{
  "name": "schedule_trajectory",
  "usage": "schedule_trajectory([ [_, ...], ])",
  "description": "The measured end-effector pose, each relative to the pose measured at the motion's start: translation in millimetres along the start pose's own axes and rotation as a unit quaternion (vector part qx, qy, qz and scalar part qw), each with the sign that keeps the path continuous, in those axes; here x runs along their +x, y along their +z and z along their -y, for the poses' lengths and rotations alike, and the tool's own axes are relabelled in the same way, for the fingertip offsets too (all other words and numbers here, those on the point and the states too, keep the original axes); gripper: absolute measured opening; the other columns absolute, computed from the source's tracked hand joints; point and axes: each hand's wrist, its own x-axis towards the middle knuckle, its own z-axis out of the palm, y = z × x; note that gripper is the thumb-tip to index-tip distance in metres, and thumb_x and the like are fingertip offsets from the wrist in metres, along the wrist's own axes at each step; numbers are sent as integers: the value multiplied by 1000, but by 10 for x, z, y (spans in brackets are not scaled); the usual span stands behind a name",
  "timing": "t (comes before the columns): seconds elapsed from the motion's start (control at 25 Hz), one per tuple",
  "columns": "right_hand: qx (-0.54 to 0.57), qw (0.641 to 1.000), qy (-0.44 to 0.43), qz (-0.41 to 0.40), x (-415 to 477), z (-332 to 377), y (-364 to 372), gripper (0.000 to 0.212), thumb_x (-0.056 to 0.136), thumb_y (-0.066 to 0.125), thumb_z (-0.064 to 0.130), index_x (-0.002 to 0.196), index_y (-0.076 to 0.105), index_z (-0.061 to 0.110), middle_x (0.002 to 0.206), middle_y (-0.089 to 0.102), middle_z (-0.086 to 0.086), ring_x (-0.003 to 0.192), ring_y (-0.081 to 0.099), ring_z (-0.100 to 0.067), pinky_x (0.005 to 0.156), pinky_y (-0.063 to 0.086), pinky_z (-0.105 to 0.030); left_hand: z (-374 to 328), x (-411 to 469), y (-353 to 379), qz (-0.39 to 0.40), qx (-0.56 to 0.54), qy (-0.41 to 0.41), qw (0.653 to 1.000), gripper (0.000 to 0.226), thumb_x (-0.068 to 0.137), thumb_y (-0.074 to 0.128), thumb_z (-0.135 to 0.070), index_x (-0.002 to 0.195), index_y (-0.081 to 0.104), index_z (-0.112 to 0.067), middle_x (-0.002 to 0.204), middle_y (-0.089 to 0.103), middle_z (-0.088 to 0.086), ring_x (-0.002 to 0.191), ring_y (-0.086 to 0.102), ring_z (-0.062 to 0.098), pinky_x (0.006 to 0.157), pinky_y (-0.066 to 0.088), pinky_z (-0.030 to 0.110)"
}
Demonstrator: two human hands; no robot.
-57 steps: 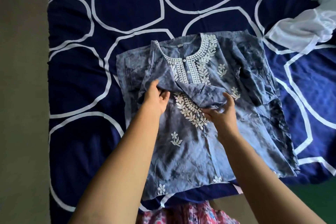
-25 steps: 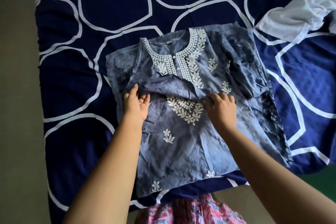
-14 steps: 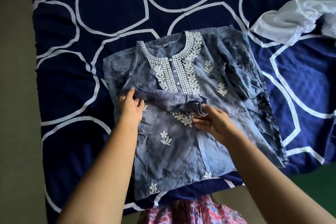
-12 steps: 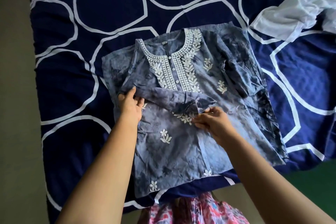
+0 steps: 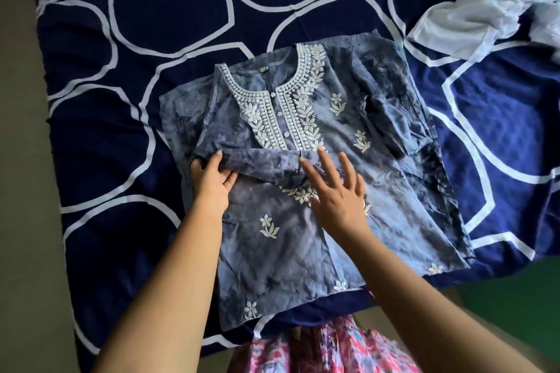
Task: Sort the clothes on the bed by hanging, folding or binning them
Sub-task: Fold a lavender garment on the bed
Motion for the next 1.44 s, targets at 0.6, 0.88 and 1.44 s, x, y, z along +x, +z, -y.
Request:
schedule_trajectory([
  [0.6, 20, 994, 7, -106, -362, -115, 180, 24, 91, 51, 32, 98, 64, 13, 88, 63, -4, 78, 55, -29, 70, 39, -38, 81, 187, -174, -241, 161, 209, 934, 40, 83, 68, -10, 122, 57, -10, 115, 62, 12, 102, 61, 27, 88, 53, 40],
  [0.88, 147, 967, 201, 60, -193, -135, 1, 4, 84, 58, 22, 81, 59, 19, 87, 59, 0, 94, 50, -26, 68, 34, -31, -209, 166, 345, 45, 760, 500, 412, 48, 82, 59, -7, 121, 57, -35, 136, 48, -8, 126, 38, 23, 102, 26, 47],
  [1.44, 366, 777, 467, -208, 390, -1252, -586, 38, 84, 59, 39, 111, 59, 11, 100, 66, -8, 96, 61, -26, 90, 48, -38, 315, -279, 1498, 120, 663, 490, 552, 57, 85, 57, -29, 139, 39, -32, 154, 28, -5, 140, 26, 20, 111, 16, 48],
])
